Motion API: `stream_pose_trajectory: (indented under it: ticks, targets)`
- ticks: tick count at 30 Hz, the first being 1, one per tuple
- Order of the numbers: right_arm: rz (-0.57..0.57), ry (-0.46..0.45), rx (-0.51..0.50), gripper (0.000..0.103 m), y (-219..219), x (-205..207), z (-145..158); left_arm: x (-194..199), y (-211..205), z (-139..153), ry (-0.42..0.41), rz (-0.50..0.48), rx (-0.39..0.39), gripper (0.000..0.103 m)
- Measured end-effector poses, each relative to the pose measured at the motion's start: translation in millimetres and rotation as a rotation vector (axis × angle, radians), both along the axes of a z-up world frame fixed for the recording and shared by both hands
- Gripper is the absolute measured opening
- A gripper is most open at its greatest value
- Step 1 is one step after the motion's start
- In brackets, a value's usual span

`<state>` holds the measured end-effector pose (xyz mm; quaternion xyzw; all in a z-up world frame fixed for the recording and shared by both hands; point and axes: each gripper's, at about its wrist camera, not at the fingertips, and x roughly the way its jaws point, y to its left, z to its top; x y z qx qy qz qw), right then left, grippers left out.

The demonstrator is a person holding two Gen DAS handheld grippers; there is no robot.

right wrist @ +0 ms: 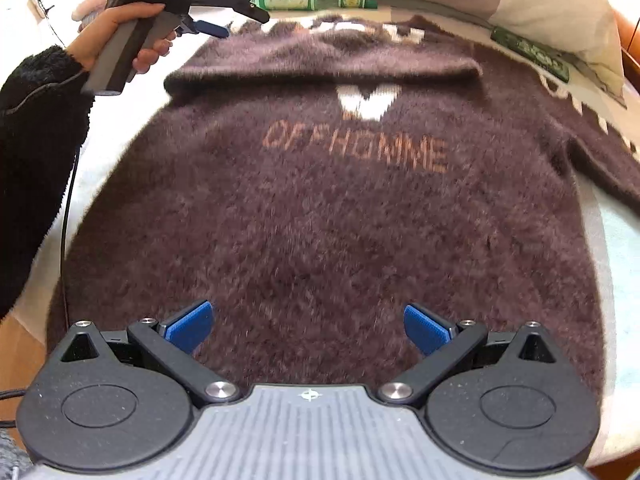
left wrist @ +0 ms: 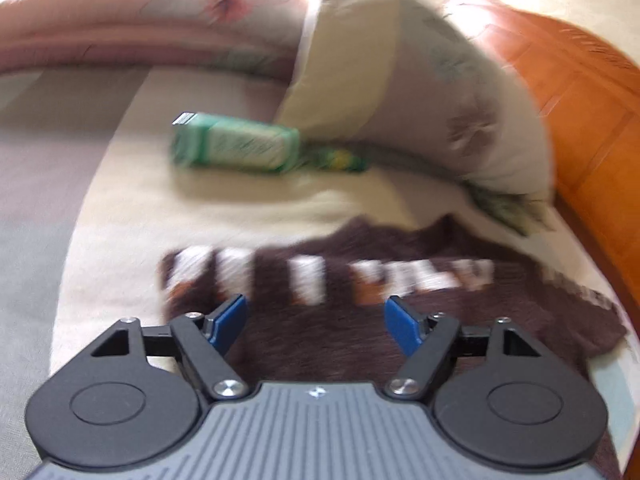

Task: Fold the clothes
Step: 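Open the left gripper to lay the sleeve on the sweater body, then move the open left gripper toward the right gripper over the other sleeve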

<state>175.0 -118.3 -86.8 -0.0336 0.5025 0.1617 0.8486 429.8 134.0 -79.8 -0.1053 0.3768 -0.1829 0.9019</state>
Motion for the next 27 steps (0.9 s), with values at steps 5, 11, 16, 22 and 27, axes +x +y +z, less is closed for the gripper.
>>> stream_pose_trajectory:
  ticks: [5,11,16,22,27]
  targets:
    - [0.067,-0.078,0.074,0.103,-2,32,20,-14,-11,-1,-0.009,-0.079,-0.047,0.087]
    - [0.208,-0.163,0.217,0.103,7,101,40,-13,-10,-5,0.041,-0.048,0.043,0.087]
    - [0.295,-0.147,0.25,0.103,39,166,24,-15,8,6,0.021,-0.057,-0.019,0.087]
    - [0.355,-0.18,0.338,0.103,79,227,7,-18,12,12,-0.004,-0.077,-0.053,0.087]
    - [0.294,-0.107,0.389,0.103,77,250,-19,-11,7,0,0.031,-0.121,-0.096,0.088]
